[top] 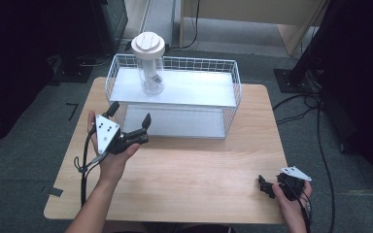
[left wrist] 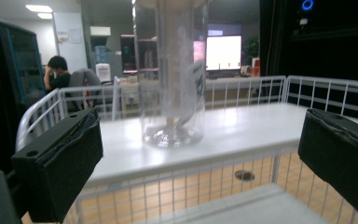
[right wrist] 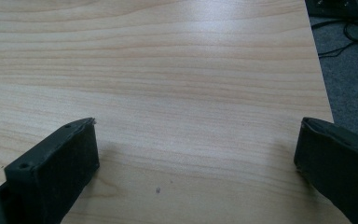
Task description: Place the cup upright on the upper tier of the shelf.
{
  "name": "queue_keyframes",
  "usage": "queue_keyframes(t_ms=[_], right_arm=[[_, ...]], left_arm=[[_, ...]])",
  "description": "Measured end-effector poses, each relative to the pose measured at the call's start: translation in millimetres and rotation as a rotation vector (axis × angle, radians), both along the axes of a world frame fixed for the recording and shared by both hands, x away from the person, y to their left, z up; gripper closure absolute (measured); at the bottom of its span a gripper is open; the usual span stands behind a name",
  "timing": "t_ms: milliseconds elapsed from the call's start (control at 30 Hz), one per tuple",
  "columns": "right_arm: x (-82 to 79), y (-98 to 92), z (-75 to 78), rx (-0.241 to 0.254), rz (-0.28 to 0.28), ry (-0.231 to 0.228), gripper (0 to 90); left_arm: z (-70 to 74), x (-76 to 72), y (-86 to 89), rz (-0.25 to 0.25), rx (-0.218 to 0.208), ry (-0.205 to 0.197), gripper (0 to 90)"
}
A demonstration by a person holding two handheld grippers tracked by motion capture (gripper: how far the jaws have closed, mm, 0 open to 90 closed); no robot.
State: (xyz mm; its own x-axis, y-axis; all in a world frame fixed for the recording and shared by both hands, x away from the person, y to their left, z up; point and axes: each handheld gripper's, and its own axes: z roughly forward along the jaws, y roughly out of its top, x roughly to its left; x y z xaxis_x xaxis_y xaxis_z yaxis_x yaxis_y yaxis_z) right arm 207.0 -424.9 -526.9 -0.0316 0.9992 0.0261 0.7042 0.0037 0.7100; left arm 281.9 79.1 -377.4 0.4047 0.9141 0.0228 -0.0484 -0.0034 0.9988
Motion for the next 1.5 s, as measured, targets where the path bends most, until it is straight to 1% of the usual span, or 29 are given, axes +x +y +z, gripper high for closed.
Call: queue_keyframes(t_ms=[133,167,300,433,633,867,933,1067,1200,1367,1400,1500], right_arm=[[0.0,0.1,0.0,0.001,0.0,0.0,0.0],[0.1,0.0,0.0,0.001,0.0,-0.001,0.0],[0.1,0.0,0.0,0.0,0.0,0.0,0.0],[0.1,0.0,0.1,-0.001,0.0,0.001,0.0],[0.1,0.0,0.0,0.0,0.0,0.0,0.0],[0.0,0.0,0.0,0.0,0.0,0.0,0.0],[0.0,0.0,0.0,-0.001,0.0,0.0,0.0],[0.0,0.1,0.0,0.0,0.0,0.0,0.0],[0.0,0.0,0.1,-0.002,0.0,0.001,0.0],[0.0,0.1,0.1,-0.002,-0.001,0.001,0.0],[0.0,0.1,0.1,-0.002,0.0,0.001,0.0],[0.0,0.1,0.1,-0.002,0.0,0.001,0.0]], left_arm=[[-19.1,-11.8,15.2,0.019,0.004,0.028,0.2],[-22.9,-14.7,19.2,0.024,0.011,0.035,0.2],[-34.7,-25.6,32.5,0.034,0.011,0.05,0.3],[-47.5,-36.1,46.1,0.05,0.026,0.069,0.3],[-65.9,-47.2,66.2,0.072,0.036,0.104,0.2],[-86.5,-56.2,91.7,0.107,0.053,0.153,0.2],[-92.8,-59.2,100.6,0.125,0.059,0.165,0.3],[-103.8,-65.0,118.8,0.154,0.069,0.197,0.3],[-115.5,-70.4,136.2,0.164,0.081,0.247,0.3],[-127.4,-76.0,150.1,0.163,0.083,0.299,0.3],[-128.8,-76.9,151.5,0.163,0.088,0.303,0.2],[-134.2,-78.7,156.0,0.158,0.108,0.338,0.3]])
